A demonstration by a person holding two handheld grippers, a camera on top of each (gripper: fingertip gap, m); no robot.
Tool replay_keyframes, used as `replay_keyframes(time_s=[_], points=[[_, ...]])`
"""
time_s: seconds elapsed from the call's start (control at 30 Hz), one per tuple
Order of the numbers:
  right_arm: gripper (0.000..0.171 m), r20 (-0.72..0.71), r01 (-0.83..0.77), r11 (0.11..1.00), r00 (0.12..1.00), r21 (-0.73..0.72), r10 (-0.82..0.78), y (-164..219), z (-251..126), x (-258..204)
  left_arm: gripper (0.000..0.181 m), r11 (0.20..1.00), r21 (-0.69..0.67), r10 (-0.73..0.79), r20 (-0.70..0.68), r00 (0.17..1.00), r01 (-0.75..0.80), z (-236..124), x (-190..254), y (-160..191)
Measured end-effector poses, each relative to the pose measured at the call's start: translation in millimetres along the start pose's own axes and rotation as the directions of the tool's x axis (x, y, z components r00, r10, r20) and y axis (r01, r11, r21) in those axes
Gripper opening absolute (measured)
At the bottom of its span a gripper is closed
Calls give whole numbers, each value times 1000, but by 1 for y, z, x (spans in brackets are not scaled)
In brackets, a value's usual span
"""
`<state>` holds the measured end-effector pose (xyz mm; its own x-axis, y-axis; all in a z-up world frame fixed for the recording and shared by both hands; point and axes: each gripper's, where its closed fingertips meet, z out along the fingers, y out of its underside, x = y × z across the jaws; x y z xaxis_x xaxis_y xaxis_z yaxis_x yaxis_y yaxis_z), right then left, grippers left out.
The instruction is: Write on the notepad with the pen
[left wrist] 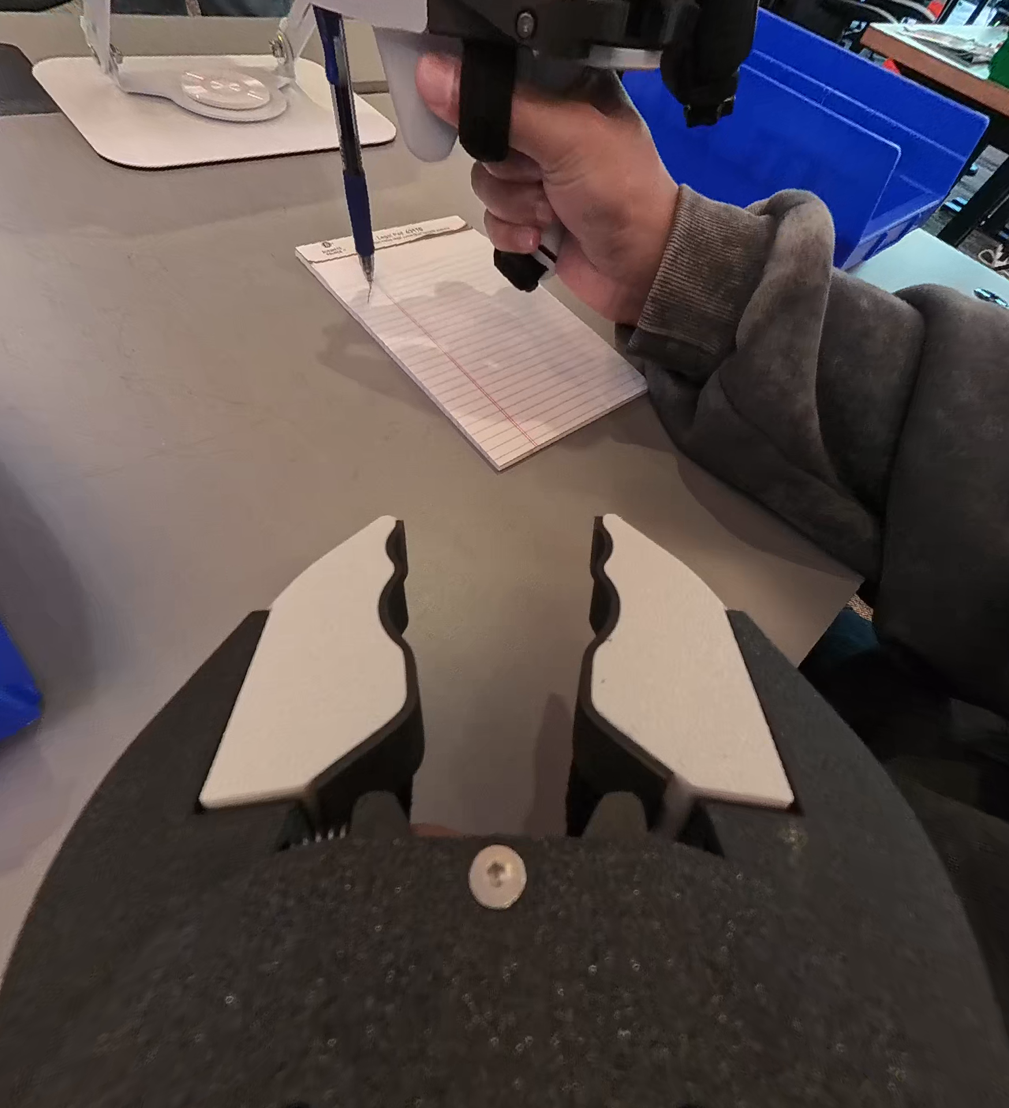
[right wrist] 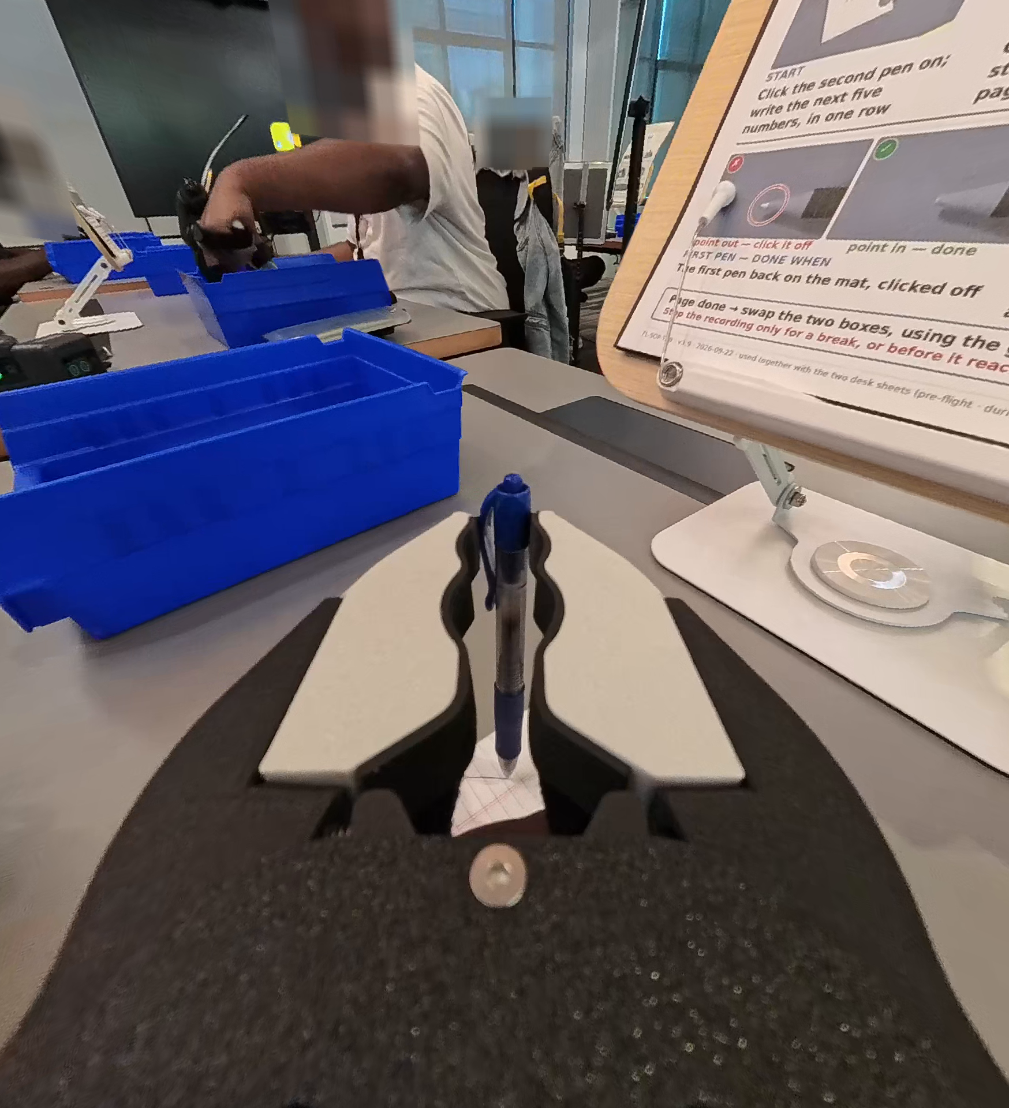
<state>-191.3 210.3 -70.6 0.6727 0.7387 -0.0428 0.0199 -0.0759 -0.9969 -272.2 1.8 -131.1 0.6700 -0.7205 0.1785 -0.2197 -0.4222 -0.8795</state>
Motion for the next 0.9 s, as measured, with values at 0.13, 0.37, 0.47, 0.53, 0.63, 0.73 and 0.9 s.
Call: replay_keyframes(time_s=[0.13,0.37,0.47,0.53,0.63,0.73,0.9], points=[[15,-8,-3,1000,1000,5,3,0,-1,4,59,1000,-3,1,0,1000,-1,0,0,0],[15,-7,-14,1000,1000,3,14,0,-3,6,58,1000,-10,3,-5,1000,-3,1,1,2],[15,-9,-18,1000,1000,-1,18,0,-5,6,58,1000,-11,5,-5,1000,-5,1,1,2],[15,-12,-17,1000,1000,-2,17,0,-8,5,58,1000,-12,6,-5,1000,-6,2,2,2],[15,-19,-16,1000,1000,-4,16,0,-13,4,58,1000,-13,14,-4,1000,-14,2,4,2],[15,-24,-21,1000,999,-6,21,1,-18,3,58,1000,-16,23,0,1000,-23,2,5,2],[15,-31,-23,1000,999,-14,22,2,-24,0,57,999,-15,29,1,1000,-29,1,8,2]])
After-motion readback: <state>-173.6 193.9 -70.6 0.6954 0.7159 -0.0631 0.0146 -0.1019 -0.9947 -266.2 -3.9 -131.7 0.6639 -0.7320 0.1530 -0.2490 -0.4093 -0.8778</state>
